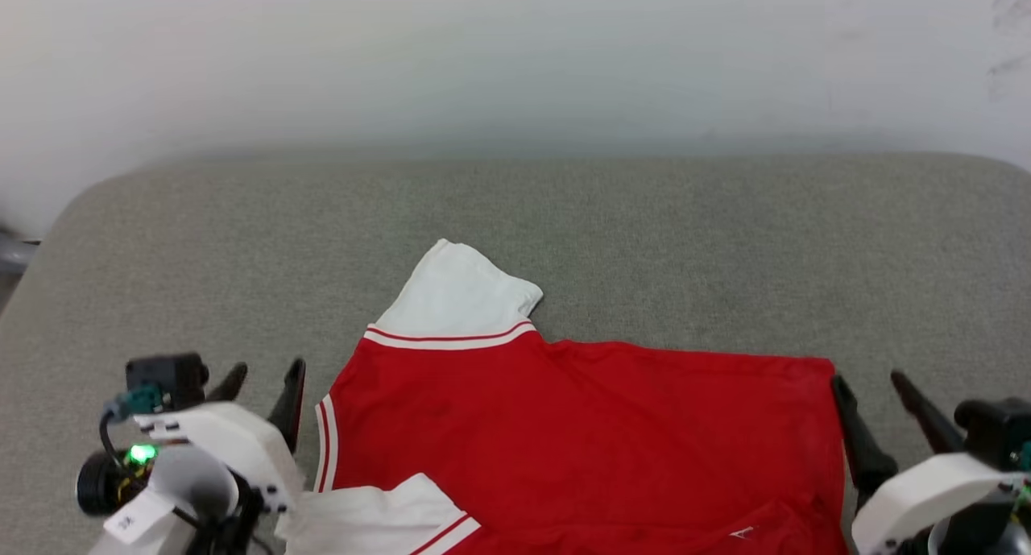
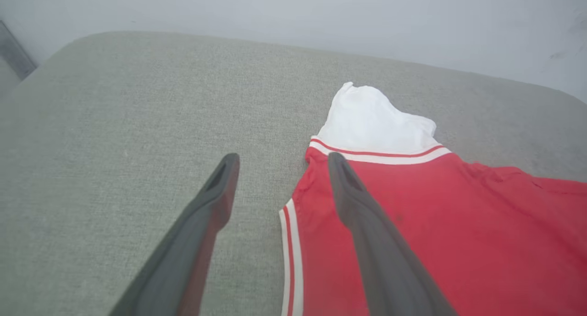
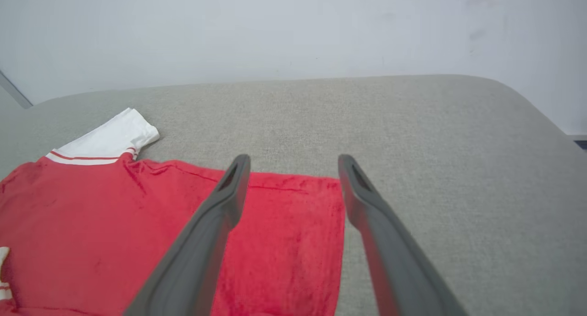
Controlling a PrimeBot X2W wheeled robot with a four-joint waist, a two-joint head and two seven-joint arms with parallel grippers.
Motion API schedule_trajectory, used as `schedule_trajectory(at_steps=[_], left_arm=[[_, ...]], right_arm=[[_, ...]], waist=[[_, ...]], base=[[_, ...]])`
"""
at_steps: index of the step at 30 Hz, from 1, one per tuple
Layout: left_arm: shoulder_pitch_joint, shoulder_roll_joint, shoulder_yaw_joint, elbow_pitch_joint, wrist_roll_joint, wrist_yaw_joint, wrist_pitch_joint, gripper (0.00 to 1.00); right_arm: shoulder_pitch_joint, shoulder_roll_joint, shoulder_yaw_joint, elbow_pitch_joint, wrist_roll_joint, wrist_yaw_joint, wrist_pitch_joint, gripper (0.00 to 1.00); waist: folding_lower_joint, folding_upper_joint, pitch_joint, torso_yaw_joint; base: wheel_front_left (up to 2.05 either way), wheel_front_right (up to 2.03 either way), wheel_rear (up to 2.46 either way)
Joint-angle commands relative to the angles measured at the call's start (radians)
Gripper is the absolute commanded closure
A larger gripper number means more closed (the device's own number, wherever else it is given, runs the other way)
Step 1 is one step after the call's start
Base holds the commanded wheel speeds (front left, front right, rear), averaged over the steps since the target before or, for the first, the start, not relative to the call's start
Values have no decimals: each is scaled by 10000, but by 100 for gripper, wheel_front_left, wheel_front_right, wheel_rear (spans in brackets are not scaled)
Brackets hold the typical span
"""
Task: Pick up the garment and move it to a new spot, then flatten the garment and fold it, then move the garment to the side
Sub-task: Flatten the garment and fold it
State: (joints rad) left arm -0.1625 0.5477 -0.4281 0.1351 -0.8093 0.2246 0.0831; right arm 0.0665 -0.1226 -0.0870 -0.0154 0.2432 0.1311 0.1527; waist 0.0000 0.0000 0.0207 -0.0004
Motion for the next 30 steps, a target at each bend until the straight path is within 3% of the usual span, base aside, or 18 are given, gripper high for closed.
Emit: schedule_trajectory(at_steps=[1,7,13,23,30], left_arm=[[-320,-111,37,64,145,32,-212,0],[-1807,-262,93,612,762,-268,-1150,0],[-3448,-234,63,1491,842,-916,-1037,0],[-5823,462,-208,2797,-47,-2420,1882,0],[-6964,1023,-614,3422,-552,-2918,4570,0]], right_arm=[[-267,49,7,-141,-149,-10,-174,0],[-1148,176,127,-863,-431,-10,-684,0],[-1935,275,290,-1282,-695,-9,-842,0],[-2400,557,624,-932,-602,-10,-1112,0],[-2677,652,876,-508,-419,-10,-1333,0]], waist=[[0,0,284,-149],[0,0,1328,-540],[0,0,2488,-1062],[0,0,3777,-1951],[0,0,4170,-2432]], base=[[0,0,0],[0,0,0],[0,0,0],[0,0,0],[0,0,0]])
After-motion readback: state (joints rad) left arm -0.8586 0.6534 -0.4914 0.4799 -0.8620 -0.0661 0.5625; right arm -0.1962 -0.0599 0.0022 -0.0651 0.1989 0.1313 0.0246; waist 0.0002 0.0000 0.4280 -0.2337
